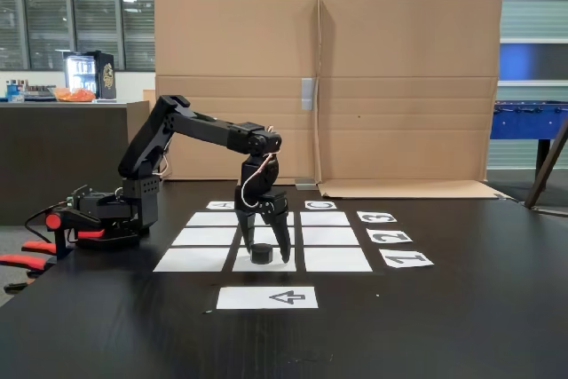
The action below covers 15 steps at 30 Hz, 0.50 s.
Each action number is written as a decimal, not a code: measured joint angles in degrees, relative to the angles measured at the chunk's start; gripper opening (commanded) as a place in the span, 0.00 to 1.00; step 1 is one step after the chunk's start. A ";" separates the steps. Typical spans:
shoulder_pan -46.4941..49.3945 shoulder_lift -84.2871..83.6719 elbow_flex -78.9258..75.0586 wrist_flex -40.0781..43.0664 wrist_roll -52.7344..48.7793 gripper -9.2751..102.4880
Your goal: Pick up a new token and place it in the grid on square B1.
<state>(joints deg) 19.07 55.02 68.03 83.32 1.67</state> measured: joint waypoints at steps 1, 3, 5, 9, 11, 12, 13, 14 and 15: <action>0.00 0.79 0.09 0.00 0.18 0.37; 0.00 2.90 0.62 0.00 0.53 0.37; -0.26 5.01 1.05 0.18 1.14 0.37; -1.05 9.93 1.41 1.67 1.67 0.37; -1.67 12.48 1.41 3.16 2.02 0.37; -1.93 13.89 1.41 3.60 2.20 0.37; -2.29 15.29 1.58 4.31 2.37 0.37; -2.55 16.88 1.58 4.92 2.37 0.37; -2.99 18.37 1.58 5.62 2.37 0.37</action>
<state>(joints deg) 16.08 73.39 69.61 88.95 4.04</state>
